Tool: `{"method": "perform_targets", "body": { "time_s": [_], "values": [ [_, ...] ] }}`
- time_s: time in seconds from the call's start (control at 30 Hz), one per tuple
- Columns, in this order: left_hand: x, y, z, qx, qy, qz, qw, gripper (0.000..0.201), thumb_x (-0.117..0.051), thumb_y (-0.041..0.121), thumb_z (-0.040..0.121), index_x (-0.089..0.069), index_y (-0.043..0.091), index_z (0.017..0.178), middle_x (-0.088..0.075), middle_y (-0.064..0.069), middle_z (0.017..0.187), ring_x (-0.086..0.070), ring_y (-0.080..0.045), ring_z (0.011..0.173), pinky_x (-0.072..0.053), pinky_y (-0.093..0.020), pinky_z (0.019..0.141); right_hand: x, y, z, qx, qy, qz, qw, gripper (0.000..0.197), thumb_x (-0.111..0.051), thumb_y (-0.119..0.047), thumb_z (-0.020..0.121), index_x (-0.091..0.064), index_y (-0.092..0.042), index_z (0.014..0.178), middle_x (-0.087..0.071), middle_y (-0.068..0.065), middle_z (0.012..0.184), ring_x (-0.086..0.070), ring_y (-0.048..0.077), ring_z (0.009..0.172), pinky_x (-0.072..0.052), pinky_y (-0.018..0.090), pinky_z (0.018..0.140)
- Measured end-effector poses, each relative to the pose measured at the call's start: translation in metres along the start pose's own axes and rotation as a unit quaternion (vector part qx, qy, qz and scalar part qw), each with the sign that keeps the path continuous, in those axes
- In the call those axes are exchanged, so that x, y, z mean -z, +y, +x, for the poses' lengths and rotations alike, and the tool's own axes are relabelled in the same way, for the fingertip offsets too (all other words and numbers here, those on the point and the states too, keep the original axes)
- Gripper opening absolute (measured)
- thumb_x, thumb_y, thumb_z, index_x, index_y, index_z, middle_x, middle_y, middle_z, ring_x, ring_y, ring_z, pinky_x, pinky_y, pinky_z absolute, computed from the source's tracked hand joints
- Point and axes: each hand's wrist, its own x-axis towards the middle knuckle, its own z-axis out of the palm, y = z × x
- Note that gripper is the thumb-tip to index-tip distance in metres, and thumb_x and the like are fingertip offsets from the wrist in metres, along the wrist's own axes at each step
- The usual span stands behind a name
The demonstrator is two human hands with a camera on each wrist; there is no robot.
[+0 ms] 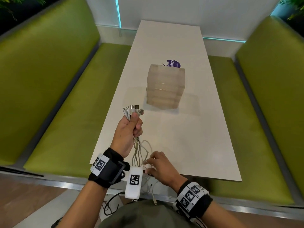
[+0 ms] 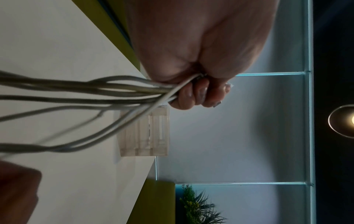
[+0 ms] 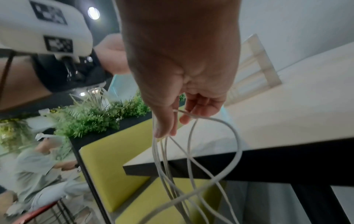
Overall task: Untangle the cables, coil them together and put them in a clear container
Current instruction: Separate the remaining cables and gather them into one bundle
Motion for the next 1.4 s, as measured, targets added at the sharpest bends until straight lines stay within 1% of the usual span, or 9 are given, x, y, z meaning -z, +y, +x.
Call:
{"method": "perform_targets", "body": {
  "time_s": [0.17,0.3,0.53,0.7,0.83,0.97,1.13,1.27,1.4],
  "values": [
    [0.003,0.005,0.001,-0.002,0.008,0.004,1.000,0.022,-0.038,0.023,0.101,-0.056,0.011,0.102,-0.039,0.009,0.054,-0.025,-0.006,0.048,-0.018,-0.024,0.052,0.018,0.012,-0.009,-0.074,0.026,0.051,0.996,0.039,-0.058,-0.015,0.088,-0.052,-0.021,0.126,-0.049,0.004,0.120,-0.045,0.015,0.109,-0.039,0.025,0.094],
    [0.000,0.005,0.001,0.000,0.006,-0.001,1.000,0.022,-0.038,0.023,0.101,-0.058,0.013,0.100,-0.039,0.008,0.055,-0.025,-0.007,0.049,-0.016,-0.027,0.054,0.013,0.020,-0.013,-0.110,-0.063,-0.020,0.992,0.024,-0.061,-0.013,0.087,-0.064,-0.015,0.111,-0.052,0.010,0.116,-0.048,0.026,0.111,-0.041,0.028,0.088],
    [-0.003,0.003,-0.003,0.011,0.000,-0.002,1.000,0.022,-0.038,0.022,0.101,-0.057,0.011,0.101,-0.040,0.008,0.055,-0.026,-0.006,0.048,-0.018,-0.024,0.052,0.020,0.006,-0.022,-0.119,-0.228,-0.021,0.966,0.042,-0.074,-0.020,0.079,-0.056,-0.010,0.116,-0.056,0.009,0.116,-0.055,0.026,0.105,-0.045,0.032,0.083],
    [-0.007,0.000,-0.008,0.020,-0.002,-0.012,1.000,0.024,-0.042,0.028,0.096,-0.057,0.011,0.104,-0.040,0.008,0.055,-0.025,-0.006,0.048,-0.015,-0.027,0.054,0.060,0.005,-0.017,-0.123,-0.116,0.035,0.985,0.065,-0.077,-0.038,0.074,-0.048,-0.018,0.129,-0.048,0.002,0.131,-0.051,0.018,0.113,-0.045,0.031,0.094],
    [-0.021,-0.002,-0.013,0.029,-0.018,-0.040,0.999,0.027,-0.045,0.033,0.091,-0.058,0.013,0.104,-0.038,0.007,0.056,-0.026,-0.007,0.049,-0.023,-0.020,0.050,0.076,-0.024,-0.001,-0.007,-0.053,0.220,0.974,0.091,-0.082,-0.036,0.068,-0.028,-0.028,0.141,-0.030,-0.010,0.146,-0.029,-0.001,0.130,-0.026,0.015,0.108],
    [-0.036,-0.004,-0.017,0.029,-0.031,-0.054,0.998,0.031,-0.047,0.033,0.088,-0.057,0.013,0.110,-0.038,0.006,0.057,-0.027,-0.006,0.050,-0.023,-0.020,0.051,0.051,-0.048,0.015,0.019,-0.016,0.268,0.963,0.007,-0.059,-0.025,0.092,-0.053,-0.024,0.095,-0.058,-0.014,0.089,-0.052,-0.011,0.079,-0.040,0.013,0.075],
    [-0.031,-0.004,-0.016,0.025,-0.080,-0.012,0.996,0.025,-0.042,0.028,0.092,-0.056,0.012,0.106,-0.038,0.008,0.058,-0.028,-0.006,0.051,-0.028,-0.017,0.053,0.030,-0.043,0.017,-0.004,0.051,0.299,0.953,0.031,-0.038,-0.036,0.097,-0.040,-0.041,0.067,-0.041,-0.014,0.062,-0.035,-0.001,0.051,-0.031,0.022,0.056],
    [-0.033,-0.006,-0.024,0.029,-0.124,0.059,0.990,0.026,-0.043,0.031,0.096,-0.054,0.012,0.111,-0.041,0.013,0.059,-0.029,-0.003,0.052,-0.027,-0.016,0.052,0.037,-0.030,0.015,-0.010,-0.044,0.249,0.967,0.011,-0.057,-0.038,0.092,-0.054,-0.028,0.096,-0.059,-0.010,0.090,-0.052,-0.004,0.075,-0.046,0.027,0.076],
    [-0.032,0.000,-0.027,-0.010,-0.164,0.146,0.976,0.043,-0.046,0.050,0.090,-0.042,0.032,0.129,-0.046,0.016,0.069,-0.041,-0.003,0.063,-0.039,-0.017,0.059,0.078,-0.012,0.001,0.032,-0.125,0.285,0.950,0.080,-0.076,-0.041,0.075,-0.028,-0.038,0.140,-0.030,-0.023,0.145,-0.029,0.004,0.136,-0.024,0.030,0.114]
  ]
}}
